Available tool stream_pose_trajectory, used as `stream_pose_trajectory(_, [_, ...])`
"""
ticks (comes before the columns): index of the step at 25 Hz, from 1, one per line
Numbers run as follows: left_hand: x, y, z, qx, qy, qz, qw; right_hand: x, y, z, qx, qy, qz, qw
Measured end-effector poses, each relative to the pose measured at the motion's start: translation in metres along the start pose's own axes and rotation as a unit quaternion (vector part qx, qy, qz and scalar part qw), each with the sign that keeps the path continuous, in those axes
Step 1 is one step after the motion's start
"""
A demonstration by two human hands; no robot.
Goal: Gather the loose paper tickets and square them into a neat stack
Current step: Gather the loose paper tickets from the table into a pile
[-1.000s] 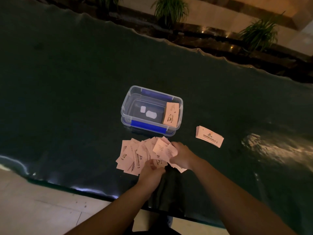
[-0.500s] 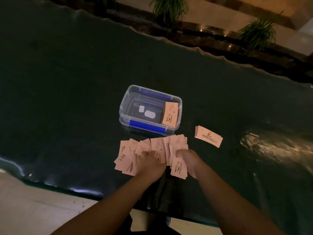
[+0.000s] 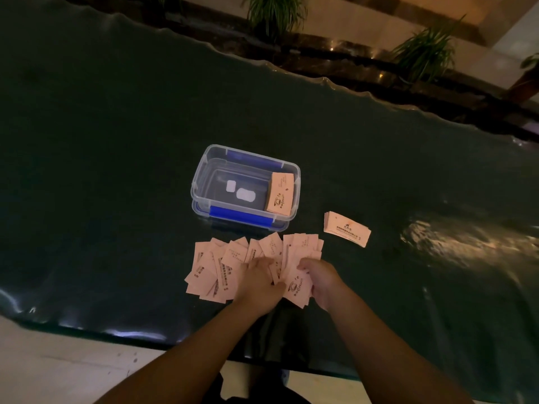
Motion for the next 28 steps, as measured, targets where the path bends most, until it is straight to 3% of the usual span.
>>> stream_pose_trajectory(5, [0.009,0.006,-0.008,0.038,-0.048,-0.019,0.998,-0.005,0.004,0.001,-0.001,-0.005,0.023,1.000])
stream_pose_trajectory(9, [0.002,-0.002,-0.013,0.010,0.001,-0.055,0.998,-0.006,0.013,0.001,-0.001,0.007,0.012,1.000])
stream_pose_trajectory(15, [0.013,0.011,-0.006,0.005,-0.032,-0.025,0.999,0.005,0.006,0.011,-0.042,-0.001,0.051,0.998])
stream_pose_trajectory(23, [0.010,0.008,0.005,-0.005,-0.033,0.036,0.999,0.018,0.008,0.015,-0.029,-0.005,0.098,0.995])
stream_pose_trajectory(28, [-0.008,-0.010,0.018,-0.047,0.052,-0.028,0.997,0.041,0.001,0.026,-0.035,-0.002,0.197,0.980])
Point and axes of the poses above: each hand's wrist, its own z-axis away from the middle knuckle, its own x-axis out of the palm, y = z × x, the point moved 5 cm from there along -z, towards the middle knuckle, and after that the axes turned 5 degrees about y, right-handed, at the moved point
